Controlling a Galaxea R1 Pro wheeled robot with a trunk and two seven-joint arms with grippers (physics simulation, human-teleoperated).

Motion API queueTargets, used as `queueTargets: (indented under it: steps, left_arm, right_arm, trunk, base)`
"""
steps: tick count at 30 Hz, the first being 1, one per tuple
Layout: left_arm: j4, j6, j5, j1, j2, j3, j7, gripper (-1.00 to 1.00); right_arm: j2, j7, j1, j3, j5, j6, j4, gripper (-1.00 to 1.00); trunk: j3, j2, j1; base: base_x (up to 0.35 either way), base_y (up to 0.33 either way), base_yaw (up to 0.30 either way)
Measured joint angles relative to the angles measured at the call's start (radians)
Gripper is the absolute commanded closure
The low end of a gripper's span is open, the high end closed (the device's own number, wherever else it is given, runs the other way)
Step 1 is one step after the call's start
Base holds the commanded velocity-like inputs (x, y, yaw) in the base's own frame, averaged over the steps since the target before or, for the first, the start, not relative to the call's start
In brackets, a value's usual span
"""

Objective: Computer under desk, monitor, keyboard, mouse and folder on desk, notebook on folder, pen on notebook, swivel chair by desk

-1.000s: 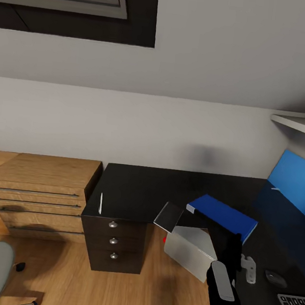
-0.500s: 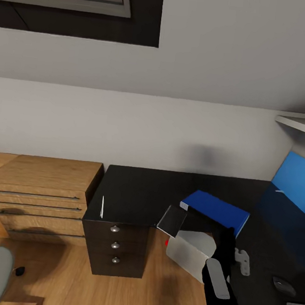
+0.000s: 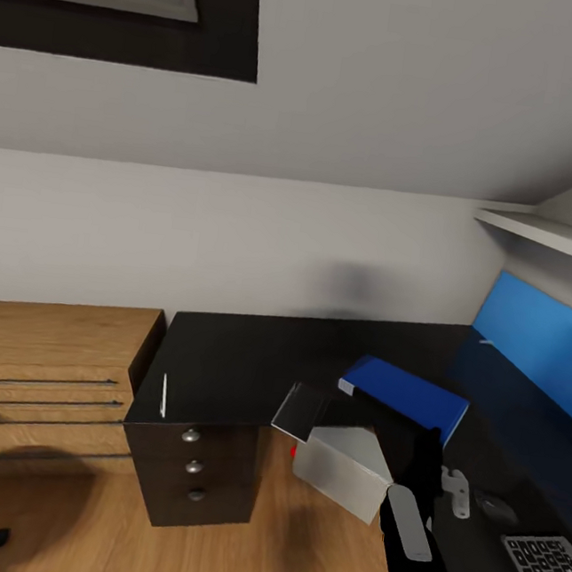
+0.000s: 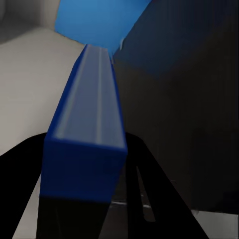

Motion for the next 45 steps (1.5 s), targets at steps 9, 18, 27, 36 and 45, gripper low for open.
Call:
queueTargets:
  steps: [9, 18, 27, 36, 45]
  left_arm:
    - [0.000, 0.000, 0.000, 0.000, 0.000, -0.002, 0.000, -1.00]
    - [0.000, 0.000, 0.000, 0.000, -0.001, -0.002, 0.000, -1.00]
    - [0.000, 0.000, 0.000, 0.000, -0.001, -0.002, 0.000, -1.00]
    - [0.000, 0.000, 0.000, 0.000, -0.002, -0.002, 0.000, -1.00]
    - [0.000, 0.000, 0.000, 0.000, -0.001, -0.021, 0.000, -1.00]
  right_arm:
    - [0.001, 0.000, 0.000, 0.006, 0.000, 0.002, 0.004, 1.00]
    - [-0.014, -0.008, -0.001, 0.001, 0.004, -0.002, 0.018, 1.00]
    - [-0.083, -0.015, -0.081, 0.000, 0.003, -0.044, 0.183, 1.00]
    - [-0.114, -0.018, -0.121, -0.001, 0.000, -0.051, 0.266, 1.00]
    - [-0.193, -0.018, -0.284, -0.003, 0.000, -0.049, 0.567, 1.00]
  trunk:
    - [0.000, 0.000, 0.000]
    - [0.000, 0.000, 0.000]
    - [0.000, 0.000, 0.000]
    - [0.000, 0.000, 0.000]
    - [0.000, 0.000, 0.000]
  base:
    - [0.000, 0.000, -0.068]
    - [0.000, 0.000, -0.002]
    - [0.000, 0.000, 0.000]
    - [0.000, 0.000, 0.000]
    - [0.000, 0.000, 0.000]
